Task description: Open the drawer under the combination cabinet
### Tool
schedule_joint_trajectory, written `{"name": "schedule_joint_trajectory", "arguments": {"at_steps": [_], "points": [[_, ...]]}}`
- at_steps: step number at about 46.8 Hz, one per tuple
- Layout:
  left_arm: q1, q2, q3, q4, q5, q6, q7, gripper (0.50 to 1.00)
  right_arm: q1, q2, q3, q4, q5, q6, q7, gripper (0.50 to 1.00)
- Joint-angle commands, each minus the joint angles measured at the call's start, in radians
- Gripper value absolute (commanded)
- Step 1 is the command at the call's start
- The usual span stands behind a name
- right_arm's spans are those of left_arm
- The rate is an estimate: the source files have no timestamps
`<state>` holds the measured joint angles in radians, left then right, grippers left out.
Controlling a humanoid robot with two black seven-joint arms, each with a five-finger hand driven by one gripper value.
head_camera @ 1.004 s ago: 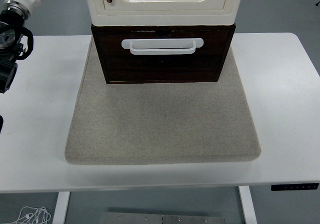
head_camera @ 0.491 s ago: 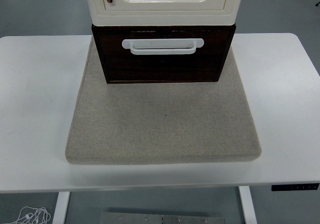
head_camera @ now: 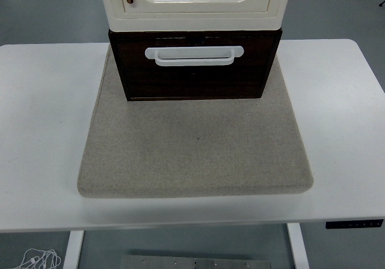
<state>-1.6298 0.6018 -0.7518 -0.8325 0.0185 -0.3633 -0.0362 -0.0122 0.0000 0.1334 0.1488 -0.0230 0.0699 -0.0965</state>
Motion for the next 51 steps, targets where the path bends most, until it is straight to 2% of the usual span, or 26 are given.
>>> {"name": "schedule_joint_trajectory", "arguments": {"at_steps": [1, 6, 13, 20, 26, 33, 37, 43, 47, 51], "points": [[-0.007, 0.015, 0.011, -0.095, 0.031, 0.001, -0.001, 1.000, 0.000, 0.000, 0.000, 0.000, 0.000, -0.001, 0.000, 0.926], [-0.024, 0.039, 0.074, -0.221, 0.089, 0.001, 0.005, 1.000, 0.000, 0.000, 0.000, 0.000, 0.000, 0.001, 0.000, 0.928], [-0.082, 0.079, 0.250, -0.404, 0.201, 0.001, 0.007, 1.000, 0.000, 0.000, 0.000, 0.000, 0.000, -0.001, 0.000, 0.928], [-0.156, 0.091, 0.437, -0.560, 0.224, 0.023, 0.010, 1.000, 0.000, 0.000, 0.000, 0.000, 0.000, -0.001, 0.000, 0.928], [-0.209, 0.090, 0.598, -0.645, 0.225, 0.043, 0.012, 1.000, 0.000, 0.000, 0.000, 0.000, 0.000, -0.001, 0.000, 0.928], [-0.213, 0.079, 0.732, -0.695, 0.285, 0.047, 0.031, 1.000, 0.000, 0.000, 0.000, 0.000, 0.000, 0.001, 0.000, 0.926], [-0.211, 0.075, 0.769, -0.724, 0.347, 0.059, 0.094, 1.000, 0.000, 0.000, 0.000, 0.000, 0.000, -0.001, 0.000, 0.928], [-0.209, 0.058, 0.795, -0.770, 0.359, 0.119, 0.254, 1.000, 0.000, 0.000, 0.000, 0.000, 0.000, 0.001, 0.000, 0.928], [-0.211, 0.042, 0.815, -0.783, 0.360, 0.130, 0.343, 1.000, 0.000, 0.000, 0.000, 0.000, 0.000, 0.001, 0.000, 0.928], [-0.208, 0.021, 0.815, -0.781, 0.357, 0.144, 0.403, 1.000, 0.000, 0.000, 0.000, 0.000, 0.000, -0.001, 0.000, 0.926]]}}
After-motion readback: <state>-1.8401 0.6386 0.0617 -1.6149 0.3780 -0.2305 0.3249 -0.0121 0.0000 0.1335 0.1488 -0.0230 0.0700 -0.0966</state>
